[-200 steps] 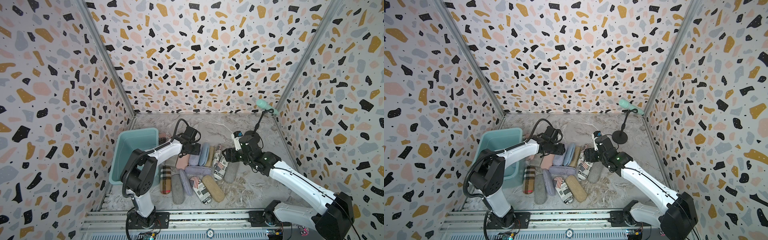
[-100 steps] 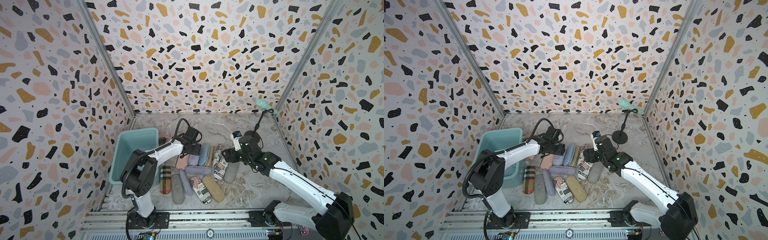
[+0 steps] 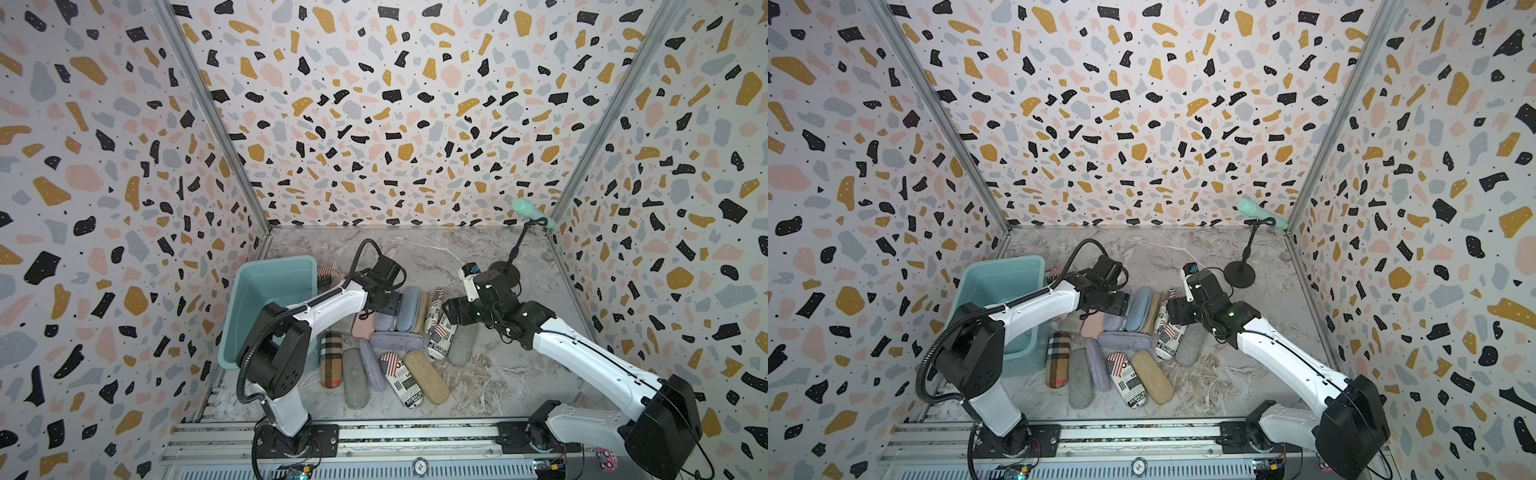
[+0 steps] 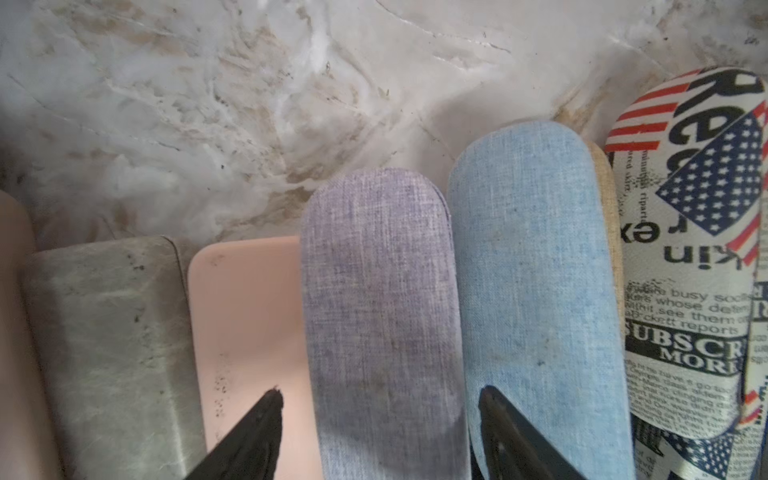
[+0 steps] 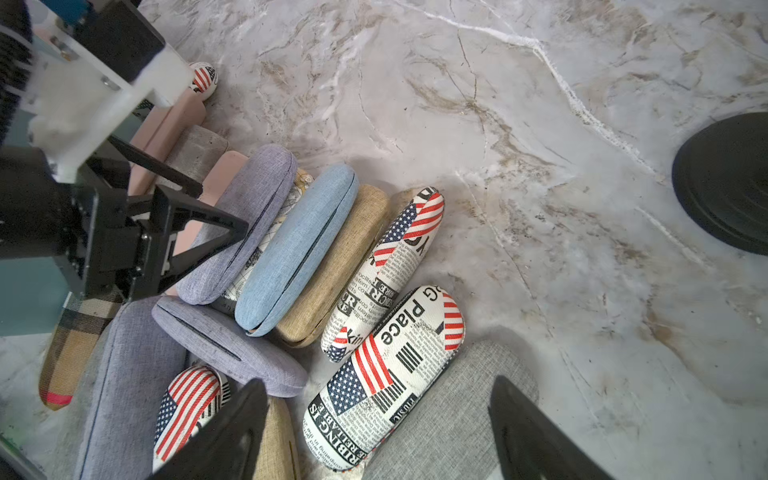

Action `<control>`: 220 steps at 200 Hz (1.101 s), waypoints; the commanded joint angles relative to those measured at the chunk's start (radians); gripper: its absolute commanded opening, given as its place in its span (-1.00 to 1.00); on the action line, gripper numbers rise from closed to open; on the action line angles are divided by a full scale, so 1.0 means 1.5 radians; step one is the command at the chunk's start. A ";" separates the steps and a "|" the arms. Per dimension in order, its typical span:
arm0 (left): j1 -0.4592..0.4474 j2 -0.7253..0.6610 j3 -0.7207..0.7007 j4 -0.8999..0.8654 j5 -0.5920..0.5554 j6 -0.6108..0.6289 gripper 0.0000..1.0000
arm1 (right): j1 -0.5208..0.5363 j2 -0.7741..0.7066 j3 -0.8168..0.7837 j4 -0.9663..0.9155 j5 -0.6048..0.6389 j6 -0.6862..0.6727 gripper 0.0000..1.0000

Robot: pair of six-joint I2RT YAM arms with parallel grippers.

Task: Put the glasses cases into the storage boxes
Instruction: Pick up the glasses case.

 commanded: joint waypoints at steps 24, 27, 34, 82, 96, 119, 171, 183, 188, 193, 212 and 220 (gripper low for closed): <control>-0.004 0.001 -0.017 -0.003 0.038 0.003 0.55 | -0.002 -0.016 -0.007 0.015 0.003 0.009 0.72; -0.003 0.001 -0.020 -0.002 0.039 0.002 0.55 | -0.003 -0.017 -0.009 0.017 0.001 0.009 0.72; -0.003 0.001 -0.027 0.000 0.040 -0.001 0.54 | -0.003 -0.020 -0.014 0.022 -0.003 0.013 0.72; 0.002 -0.009 -0.052 0.009 0.032 -0.006 0.48 | -0.003 -0.017 -0.022 0.044 -0.019 0.010 0.69; 0.005 -0.003 -0.054 0.016 0.039 0.000 0.47 | -0.002 -0.011 -0.016 0.044 -0.018 0.001 0.68; 0.012 0.015 -0.051 0.026 0.055 0.004 0.31 | -0.004 -0.001 -0.006 0.036 -0.012 -0.009 0.66; 0.012 -0.016 -0.052 0.029 0.050 0.011 0.05 | -0.005 -0.032 -0.024 0.044 -0.018 0.001 0.64; 0.012 -0.026 -0.049 0.027 0.048 0.012 0.04 | -0.005 -0.037 -0.027 0.046 -0.020 0.002 0.63; 0.012 -0.031 -0.048 0.026 0.046 0.012 0.04 | -0.004 -0.039 -0.028 0.047 -0.020 0.002 0.63; 0.012 -0.035 -0.045 0.026 0.043 0.012 0.04 | -0.005 -0.039 -0.029 0.046 -0.021 0.002 0.63; 0.012 -0.054 -0.036 0.018 0.027 0.008 0.04 | -0.005 -0.041 -0.028 0.047 -0.020 0.001 0.63; 0.013 -0.064 -0.032 0.015 0.014 0.006 0.04 | -0.005 -0.041 -0.029 0.049 -0.020 0.001 0.63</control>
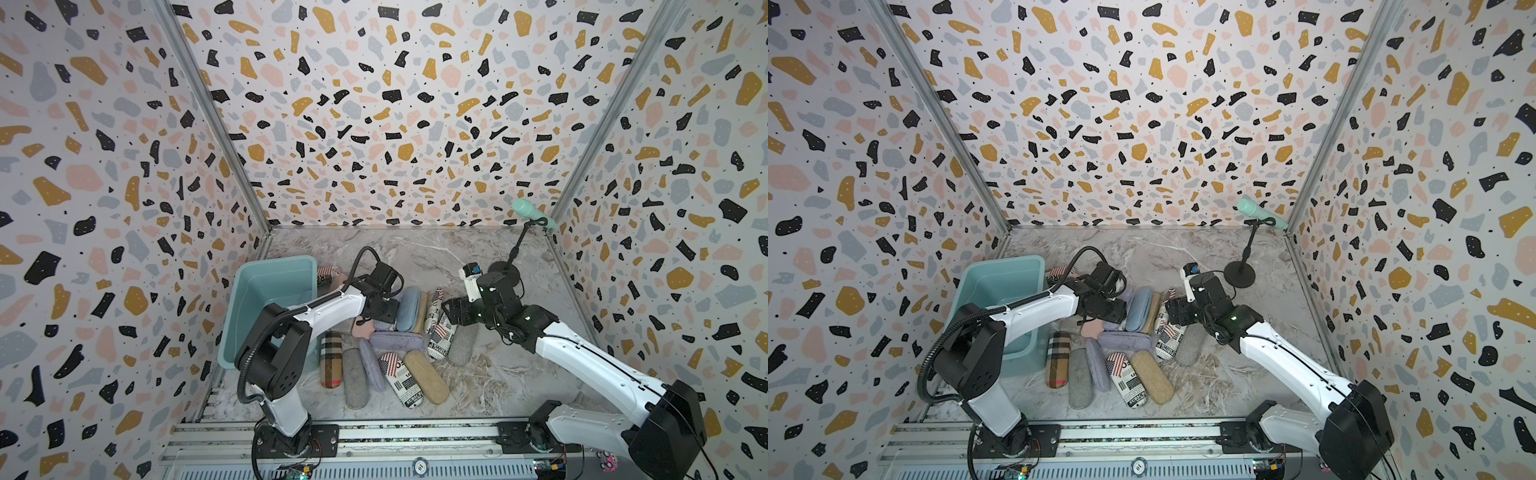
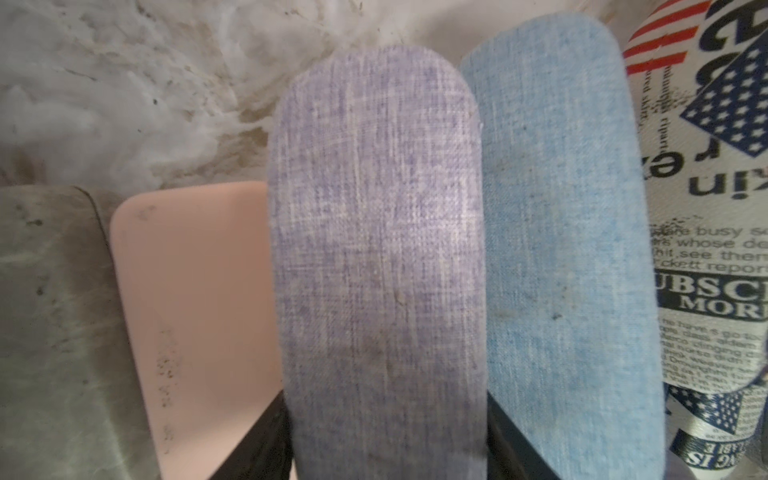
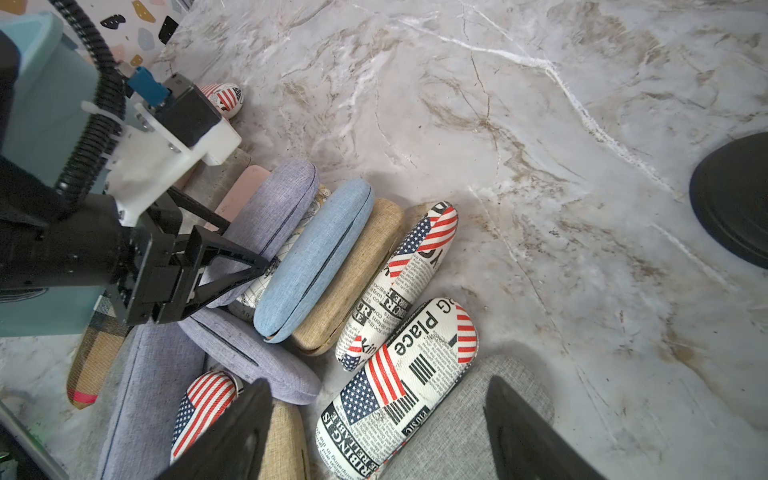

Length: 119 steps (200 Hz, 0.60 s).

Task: Put the glasses cases into the storage boxes
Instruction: Pick up the glasses case.

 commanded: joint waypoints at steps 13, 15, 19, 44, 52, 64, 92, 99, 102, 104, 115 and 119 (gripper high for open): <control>0.006 -0.066 0.026 -0.010 -0.052 -0.002 0.03 | -0.002 -0.016 -0.004 0.008 -0.002 0.001 0.63; 0.006 -0.070 0.027 -0.011 -0.054 -0.002 0.03 | -0.002 -0.015 -0.004 0.009 -0.003 0.001 0.63; 0.007 -0.075 0.029 -0.011 -0.056 -0.004 0.03 | -0.002 -0.016 -0.004 0.009 -0.003 0.001 0.63; 0.015 -0.132 0.049 -0.029 -0.098 -0.023 0.02 | -0.003 -0.017 -0.002 0.016 -0.007 0.001 0.63; 0.020 -0.151 0.061 -0.044 -0.116 -0.025 0.01 | -0.003 -0.017 0.001 0.017 -0.008 -0.001 0.63; 0.034 -0.180 0.086 -0.067 -0.147 -0.026 0.00 | -0.003 -0.021 0.000 0.022 -0.015 -0.001 0.62; 0.092 -0.248 0.126 -0.138 -0.252 -0.029 0.00 | -0.004 -0.029 -0.007 0.037 -0.032 -0.006 0.62; 0.115 -0.264 0.129 -0.153 -0.271 -0.028 0.00 | -0.004 -0.031 -0.011 0.044 -0.036 -0.009 0.62; 0.126 -0.271 0.128 -0.157 -0.274 -0.028 0.00 | -0.005 -0.031 -0.011 0.047 -0.038 -0.009 0.62; 0.135 -0.275 0.128 -0.160 -0.274 -0.028 0.00 | -0.005 -0.032 -0.012 0.049 -0.040 -0.010 0.62; 0.180 -0.297 0.123 -0.172 -0.273 -0.029 0.00 | -0.009 -0.028 -0.012 0.056 -0.053 -0.015 0.62; 0.196 -0.308 0.119 -0.173 -0.276 -0.029 -0.01 | -0.009 -0.028 -0.011 0.056 -0.059 -0.017 0.62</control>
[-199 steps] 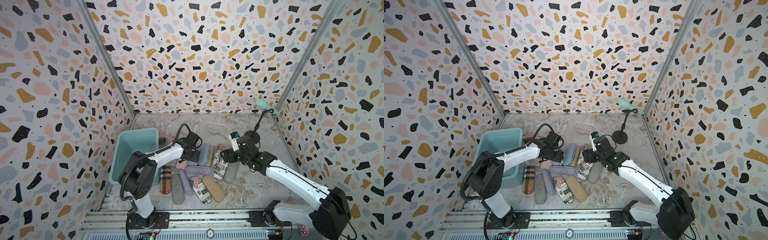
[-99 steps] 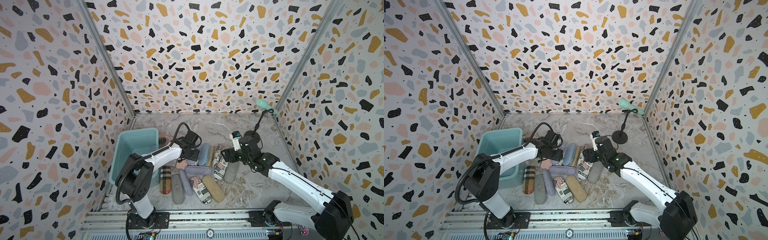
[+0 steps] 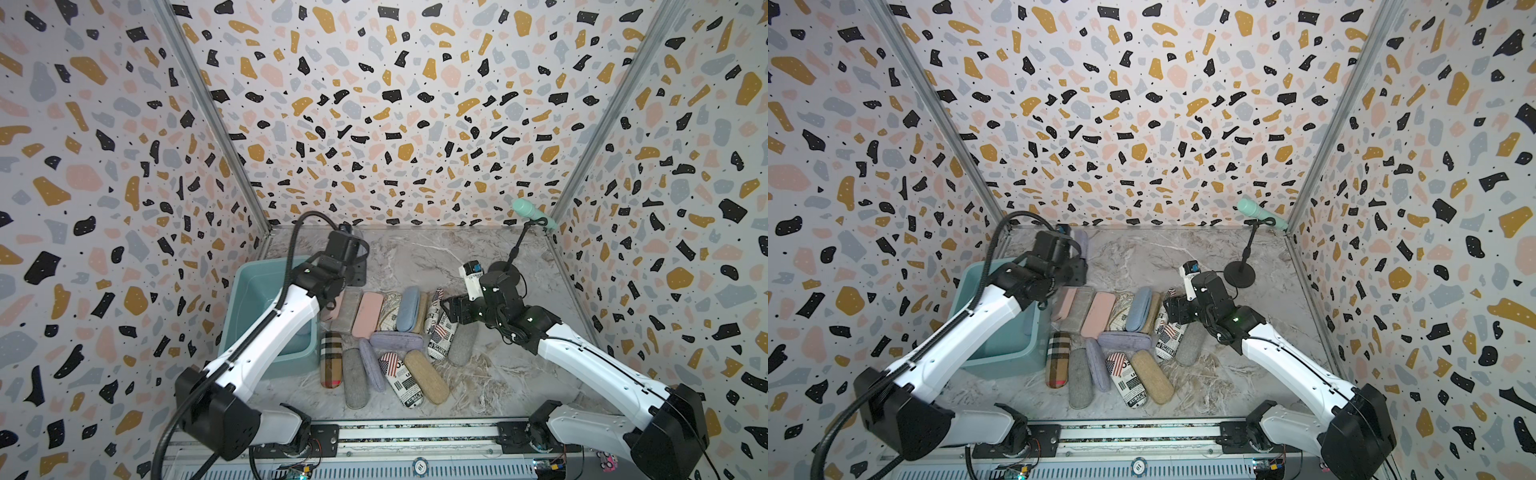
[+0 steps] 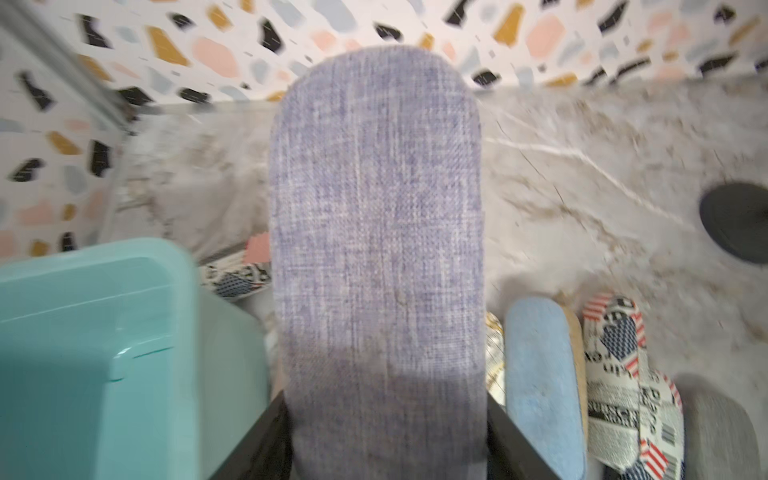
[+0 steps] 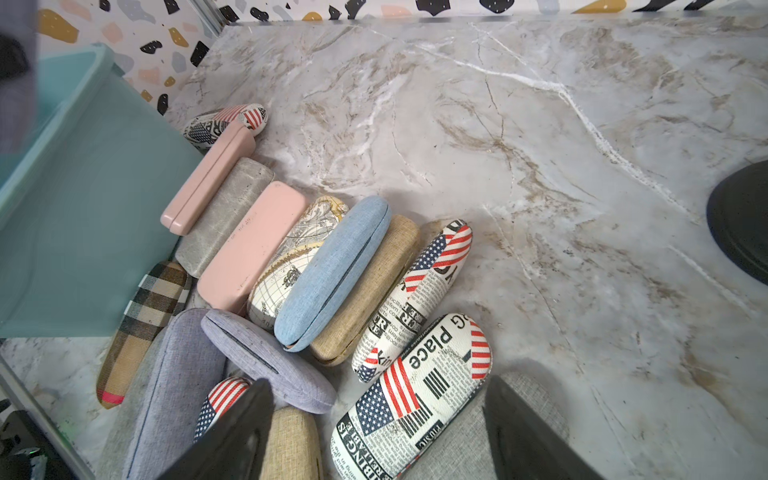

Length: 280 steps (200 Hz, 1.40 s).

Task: Put the glasses cases into the storage boxes
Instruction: Pick up the glasses case, then place the glasses case in the storage box.

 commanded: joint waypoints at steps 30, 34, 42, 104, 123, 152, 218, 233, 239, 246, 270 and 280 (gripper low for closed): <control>0.169 -0.077 -0.047 -0.057 -0.125 0.006 -0.02 | -0.012 -0.009 -0.005 0.037 -0.059 -0.028 0.61; 0.178 -0.074 -0.054 -0.056 -0.127 0.008 -0.02 | -0.013 -0.008 -0.004 0.039 -0.061 -0.029 0.61; 0.199 -0.068 -0.068 -0.051 -0.128 0.011 -0.03 | -0.014 -0.007 -0.005 0.038 -0.065 -0.035 0.61; 0.269 0.028 -0.149 0.020 -0.023 0.013 -0.03 | -0.034 -0.028 -0.030 0.063 -0.097 -0.041 0.61; 0.271 0.078 -0.128 0.006 0.044 0.027 -0.06 | -0.038 -0.028 -0.033 0.068 -0.108 -0.036 0.61; 0.271 0.087 -0.163 0.023 0.050 0.053 -0.03 | -0.039 -0.043 -0.044 0.065 -0.110 -0.036 0.61; 0.271 0.093 -0.198 0.057 0.111 0.062 0.16 | -0.042 -0.037 -0.021 0.056 -0.115 -0.036 0.61; 0.271 0.096 -0.200 0.058 0.102 0.063 0.19 | -0.041 -0.036 -0.021 0.054 -0.116 -0.033 0.61; 0.270 0.097 -0.197 0.056 0.100 0.063 0.20 | -0.042 -0.036 -0.020 0.053 -0.117 -0.031 0.61; 0.270 0.097 -0.195 0.055 0.100 0.063 0.24 | -0.042 -0.036 -0.019 0.052 -0.120 -0.031 0.61; 0.271 0.088 -0.185 0.050 0.098 0.059 0.34 | -0.042 -0.040 -0.014 0.046 -0.119 -0.031 0.61; 0.270 0.082 -0.176 0.043 0.097 0.058 0.40 | -0.041 -0.041 -0.010 0.044 -0.120 -0.030 0.62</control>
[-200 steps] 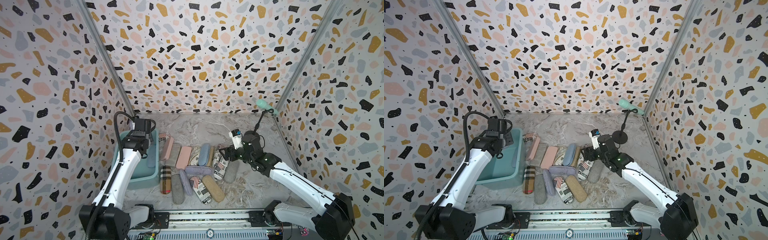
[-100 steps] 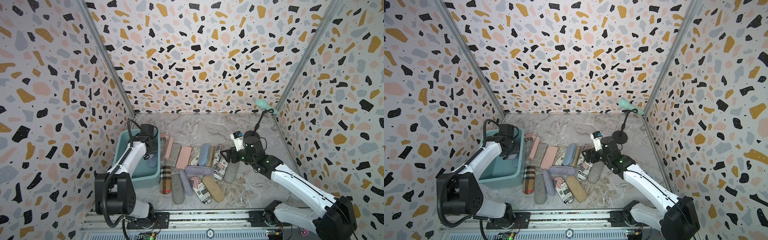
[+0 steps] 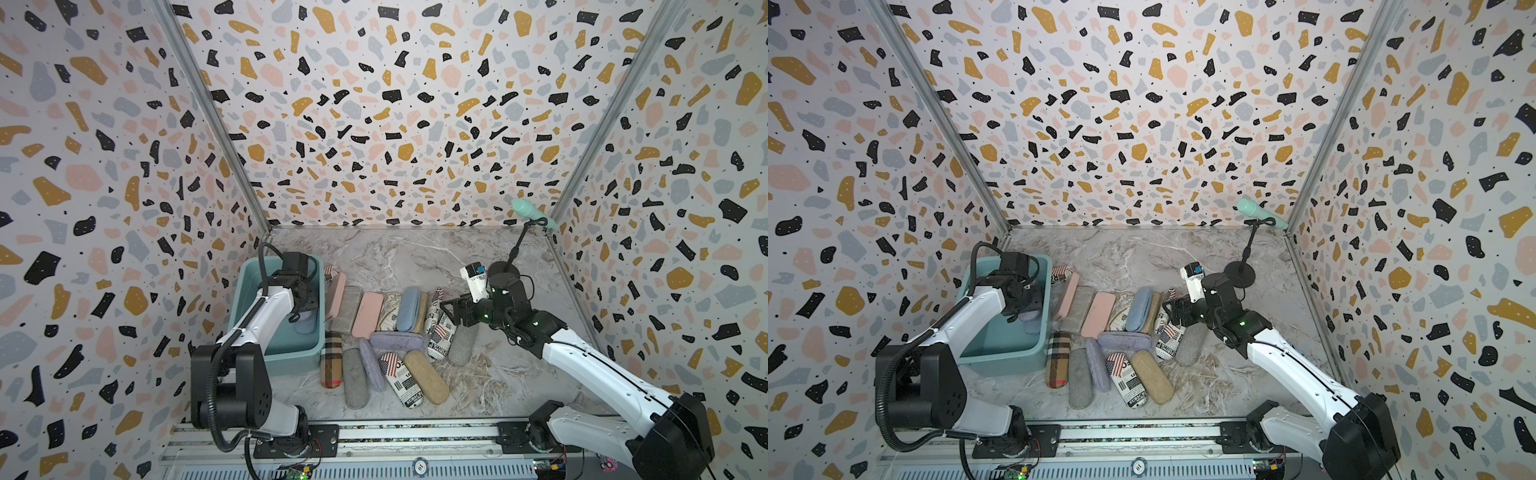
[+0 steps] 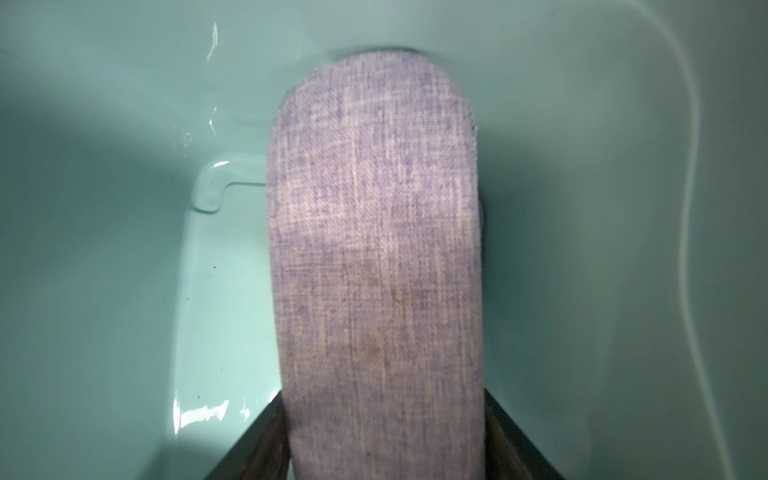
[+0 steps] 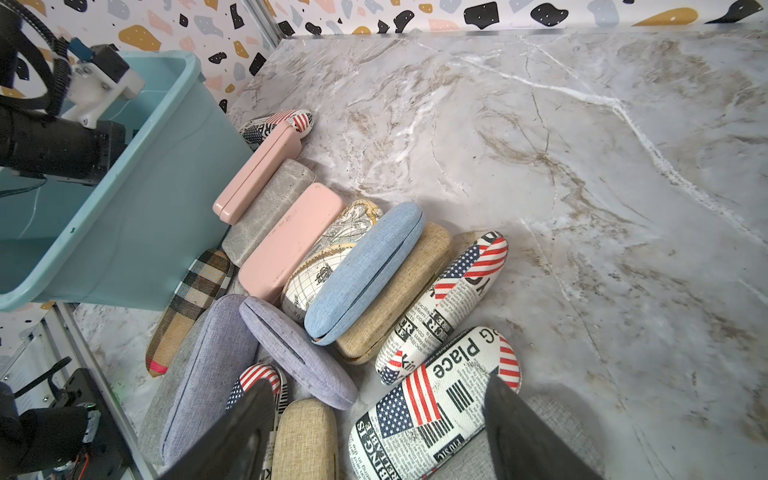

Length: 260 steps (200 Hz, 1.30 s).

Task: Put the glasses cases into the storage boxes
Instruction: Place the glasses case in the storage box, then adjust the glasses case at the center of the board.

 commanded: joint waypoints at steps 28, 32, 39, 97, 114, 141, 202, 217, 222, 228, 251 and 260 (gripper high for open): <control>-0.003 -0.036 0.040 -0.005 0.002 -0.005 0.53 | -0.002 -0.016 0.040 -0.011 -0.010 0.004 0.62; -0.003 -0.040 0.044 -0.007 -0.004 -0.005 0.56 | -0.002 -0.015 0.040 -0.011 -0.010 0.006 0.62; -0.003 -0.045 0.050 -0.012 -0.009 -0.006 0.59 | -0.002 -0.015 0.042 -0.010 -0.011 0.007 0.62; -0.004 -0.131 0.135 -0.037 0.050 -0.022 0.47 | -0.001 -0.006 0.055 -0.019 0.003 0.001 0.60; -0.007 -0.151 0.141 -0.030 0.070 -0.023 0.45 | -0.001 -0.002 0.054 -0.025 0.020 0.003 0.59; -0.062 -0.159 0.130 -0.021 0.070 -0.034 0.41 | -0.002 0.006 0.046 -0.041 0.059 0.011 0.58; -0.325 -0.106 0.096 0.057 -0.008 -0.108 0.40 | -0.011 -0.005 -0.001 -0.028 0.071 0.033 0.54; -0.369 -0.063 0.092 0.072 -0.008 -0.111 0.40 | -0.013 -0.007 -0.016 -0.018 0.070 0.039 0.53; -0.379 -0.048 0.091 0.074 -0.016 -0.114 0.40 | -0.014 -0.008 -0.021 -0.014 0.069 0.041 0.53; -0.387 -0.026 0.088 0.072 -0.026 -0.117 0.40 | -0.015 -0.009 -0.025 -0.011 0.066 0.044 0.52; -0.395 0.048 0.079 0.046 -0.118 -0.147 0.35 | -0.014 -0.011 -0.037 -0.002 0.051 0.049 0.51; -0.395 0.074 0.073 0.046 -0.136 -0.150 0.34 | -0.016 -0.013 -0.042 0.001 0.049 0.049 0.50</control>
